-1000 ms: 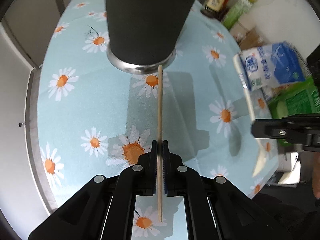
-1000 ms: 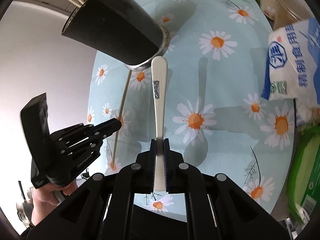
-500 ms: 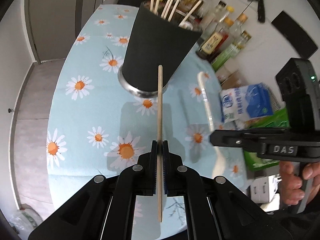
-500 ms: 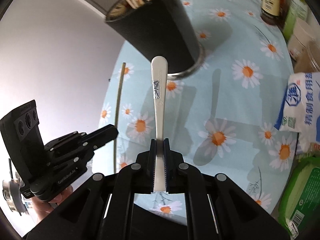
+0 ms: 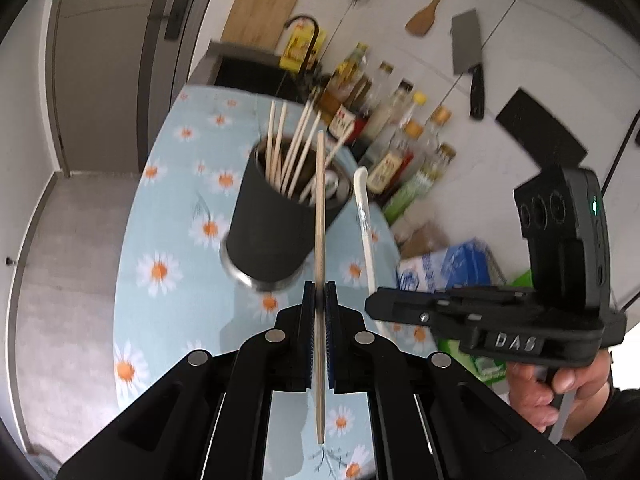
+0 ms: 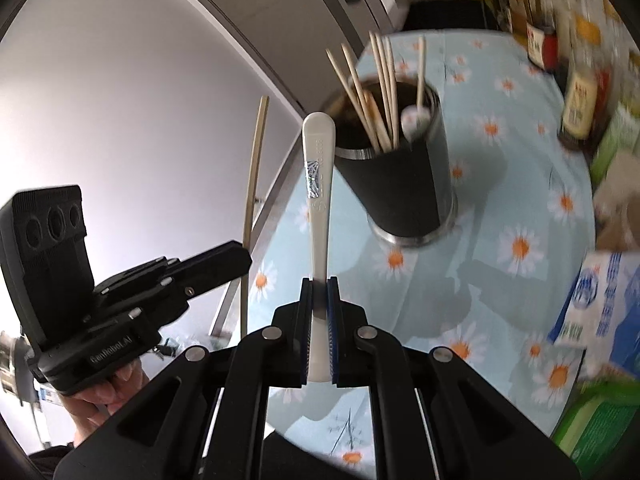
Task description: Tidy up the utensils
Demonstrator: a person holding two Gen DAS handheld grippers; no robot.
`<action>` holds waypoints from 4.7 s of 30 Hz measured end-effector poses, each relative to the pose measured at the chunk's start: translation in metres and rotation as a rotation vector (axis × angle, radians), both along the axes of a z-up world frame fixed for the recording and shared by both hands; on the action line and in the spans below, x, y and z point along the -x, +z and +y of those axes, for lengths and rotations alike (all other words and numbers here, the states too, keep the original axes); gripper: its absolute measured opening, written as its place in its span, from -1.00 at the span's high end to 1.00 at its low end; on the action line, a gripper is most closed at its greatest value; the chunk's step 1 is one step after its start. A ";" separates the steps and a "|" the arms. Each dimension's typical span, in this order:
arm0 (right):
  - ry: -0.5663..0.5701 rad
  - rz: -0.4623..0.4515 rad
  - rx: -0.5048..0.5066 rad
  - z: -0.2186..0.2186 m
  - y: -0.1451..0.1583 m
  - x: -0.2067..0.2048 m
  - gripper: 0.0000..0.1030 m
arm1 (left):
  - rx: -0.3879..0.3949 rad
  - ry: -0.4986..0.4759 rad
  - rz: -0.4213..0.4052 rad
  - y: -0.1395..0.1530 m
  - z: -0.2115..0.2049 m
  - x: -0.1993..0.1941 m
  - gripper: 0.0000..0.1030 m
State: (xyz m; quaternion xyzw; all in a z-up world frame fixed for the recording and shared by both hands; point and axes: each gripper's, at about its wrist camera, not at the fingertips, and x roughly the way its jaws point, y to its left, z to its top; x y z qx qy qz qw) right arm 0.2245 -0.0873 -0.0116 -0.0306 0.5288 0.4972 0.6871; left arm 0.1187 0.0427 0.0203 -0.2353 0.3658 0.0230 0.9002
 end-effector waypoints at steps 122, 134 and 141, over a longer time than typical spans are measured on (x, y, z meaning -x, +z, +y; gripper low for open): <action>-0.282 -0.515 -0.259 -0.141 0.006 0.069 -0.90 | -0.315 0.107 -0.202 -0.023 -0.082 0.065 -0.87; -0.294 -0.492 -0.200 -0.139 -0.017 0.068 -0.90 | -0.327 0.141 -0.158 -0.040 -0.082 0.072 -0.87; -0.277 -0.507 -0.179 -0.134 -0.019 0.074 -0.90 | -0.308 0.125 -0.135 -0.046 -0.082 0.071 -0.87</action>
